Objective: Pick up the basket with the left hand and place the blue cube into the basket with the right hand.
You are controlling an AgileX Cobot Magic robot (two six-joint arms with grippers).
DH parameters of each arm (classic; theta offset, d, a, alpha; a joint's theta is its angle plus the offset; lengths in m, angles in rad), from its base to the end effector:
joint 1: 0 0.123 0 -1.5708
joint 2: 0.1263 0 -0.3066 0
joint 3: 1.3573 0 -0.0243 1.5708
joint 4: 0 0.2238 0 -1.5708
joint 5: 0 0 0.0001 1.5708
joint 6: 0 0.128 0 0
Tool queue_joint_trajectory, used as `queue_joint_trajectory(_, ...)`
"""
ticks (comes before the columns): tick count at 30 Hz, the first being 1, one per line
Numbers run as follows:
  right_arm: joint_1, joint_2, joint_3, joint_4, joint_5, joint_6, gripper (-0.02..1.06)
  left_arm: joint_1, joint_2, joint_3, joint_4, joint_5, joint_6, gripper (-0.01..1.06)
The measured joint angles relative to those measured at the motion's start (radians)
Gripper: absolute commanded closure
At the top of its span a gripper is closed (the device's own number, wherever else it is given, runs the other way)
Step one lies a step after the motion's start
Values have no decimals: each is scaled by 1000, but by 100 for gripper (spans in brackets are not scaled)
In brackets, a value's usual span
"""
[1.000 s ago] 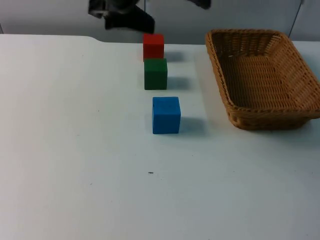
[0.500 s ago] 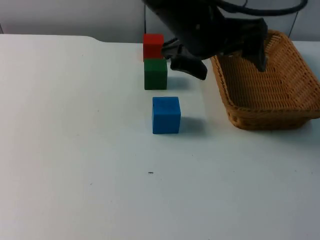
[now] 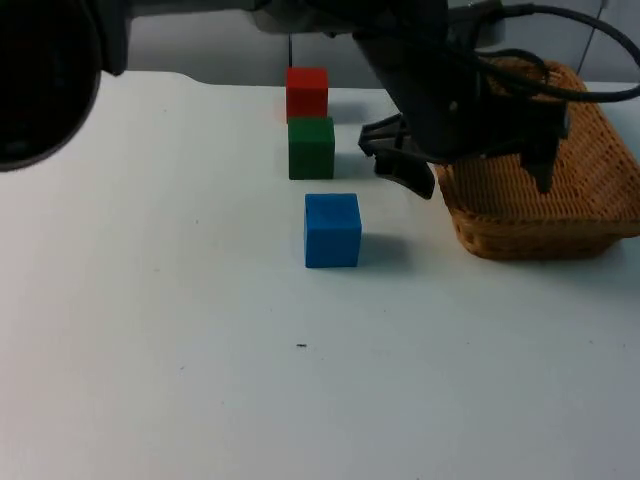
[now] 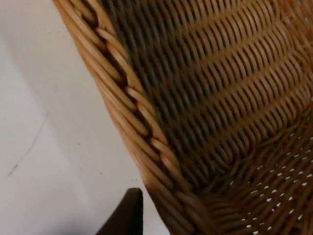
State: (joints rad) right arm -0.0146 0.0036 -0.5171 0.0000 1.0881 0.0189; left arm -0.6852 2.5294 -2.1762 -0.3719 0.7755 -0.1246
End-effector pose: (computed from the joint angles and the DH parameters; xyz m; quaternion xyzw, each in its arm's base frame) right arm -0.0201 0.0003 0.2492 0.0144 0.8567 0.0011 0.5156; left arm 0.4127 -0.3794 0.1262 0.1725 0.9374 -0.2478 0.1735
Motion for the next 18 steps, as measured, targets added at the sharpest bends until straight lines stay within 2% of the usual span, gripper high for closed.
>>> queue_joint_trajectory(15, 0, 0, 0, 0, 0, 0, 0, -4, 57, -20, 53, -9, -82, 2)
queue_joint_trajectory(17, 0, 0, 0, 0, 0, 0, 0, -4, 62, -20, 59, -14, -91, 9)
queue_joint_trajectory(18, 0, 0, 0, 0, 0, 0, 0, -4, 64, -20, 61, -14, -101, 15)
